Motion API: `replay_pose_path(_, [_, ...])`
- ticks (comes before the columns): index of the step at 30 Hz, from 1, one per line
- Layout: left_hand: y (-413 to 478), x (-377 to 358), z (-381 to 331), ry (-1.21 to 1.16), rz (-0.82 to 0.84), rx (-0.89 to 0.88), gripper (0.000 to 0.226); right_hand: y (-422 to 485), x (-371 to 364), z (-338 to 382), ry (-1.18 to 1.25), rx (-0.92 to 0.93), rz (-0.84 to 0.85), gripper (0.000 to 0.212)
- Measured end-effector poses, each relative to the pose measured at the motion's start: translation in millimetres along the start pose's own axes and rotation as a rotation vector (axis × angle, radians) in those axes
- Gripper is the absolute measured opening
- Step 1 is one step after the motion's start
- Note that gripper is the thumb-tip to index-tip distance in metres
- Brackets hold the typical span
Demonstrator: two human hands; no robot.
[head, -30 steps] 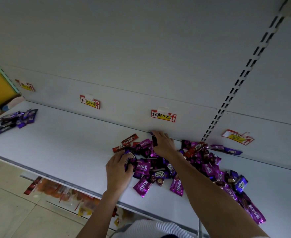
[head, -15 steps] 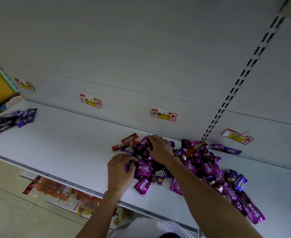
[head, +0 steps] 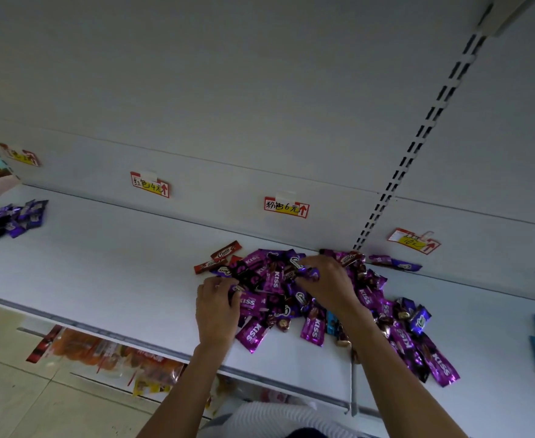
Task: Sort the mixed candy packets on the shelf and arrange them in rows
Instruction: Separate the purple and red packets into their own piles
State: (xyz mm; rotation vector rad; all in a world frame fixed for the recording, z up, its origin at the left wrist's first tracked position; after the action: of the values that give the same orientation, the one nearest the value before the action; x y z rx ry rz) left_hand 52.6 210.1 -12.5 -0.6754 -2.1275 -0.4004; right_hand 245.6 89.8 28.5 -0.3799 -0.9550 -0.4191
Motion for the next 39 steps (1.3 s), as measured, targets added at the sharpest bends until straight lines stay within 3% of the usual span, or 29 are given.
replay_pose_path(3, [-3,-11,-28,-0.035,0.062,-0.176,0.019,-21,-32,-4,-0.174,0.027,0.21,0.053])
replay_pose_path(5, [-12,-27,-51,0.024,0.132,-0.325,0.031,-32,-36,-13,-0.154,0.024,0.203,0.056])
replay_pose_path(7, [-18,-37,-62,0.075,0.156,-0.373,0.035,-42,-23,-20,-0.053,0.019,0.086,0.053])
replay_pose_path(11, [-20,-39,-59,0.041,0.153,-0.366,0.019,-68,16,-39,-0.012,-0.021,-0.33,0.042])
replay_pose_path(13, [-20,-38,-52,0.012,0.135,-0.351,0.017,-80,23,-44,-0.022,-0.064,-0.408,0.023])
replay_pose_path(15, [-24,-39,-46,0.006,0.128,-0.342,0.025,-88,17,-50,-0.044,-0.136,-0.357,0.01])
replay_pose_path(17, [-29,-42,-45,0.038,0.134,-0.335,0.037,-89,-2,-56,-0.107,-0.25,-0.204,0.013])
replay_pose_path(22, [-35,-50,-52,0.128,0.13,-0.325,0.044,-89,-30,-44,-0.195,-0.381,-0.008,0.039])
replay_pose_path(24, [-36,-51,-53,0.113,0.135,-0.345,0.038,-89,-35,-40,-0.245,-0.389,0.035,0.055])
replay_pose_path(27, [-38,-52,-56,0.082,0.142,-0.384,0.035,-88,-39,-32,-0.184,-0.267,0.058,0.054])
replay_pose_path(30, [-38,-46,-56,0.048,0.126,-0.375,0.029,-93,-32,-25,0.066,-0.071,-0.049,0.038])
replay_pose_path(32, [-37,-42,-55,0.017,0.112,-0.359,0.026,-102,-15,-30,0.108,-0.02,-0.243,0.024])
replay_pose_path(35, [-36,-37,-53,-0.023,0.091,-0.334,0.022,-116,3,-39,0.07,-0.089,-0.451,0.016])
replay_pose_path(38, [-36,-35,-54,-0.041,0.072,-0.316,0.023,-115,-1,-36,-0.019,-0.145,-0.464,0.004])
replay_pose_path(39, [-36,-36,-58,-0.02,0.076,-0.337,0.026,-110,-6,-33,-0.063,-0.204,-0.411,0.014])
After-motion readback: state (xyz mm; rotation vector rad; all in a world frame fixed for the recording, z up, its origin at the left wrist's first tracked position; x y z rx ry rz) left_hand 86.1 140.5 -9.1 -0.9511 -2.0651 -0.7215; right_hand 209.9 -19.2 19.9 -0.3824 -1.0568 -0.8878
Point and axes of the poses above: each hand's wrist, its own y-axis towards the middle knuckle, its own x-axis out of the back of the hand, z = x × y, the point moved 9 cm from there along y, towards the middle knuckle, and after that the axes turned 11 degrees about z, right-handed, at the moved point
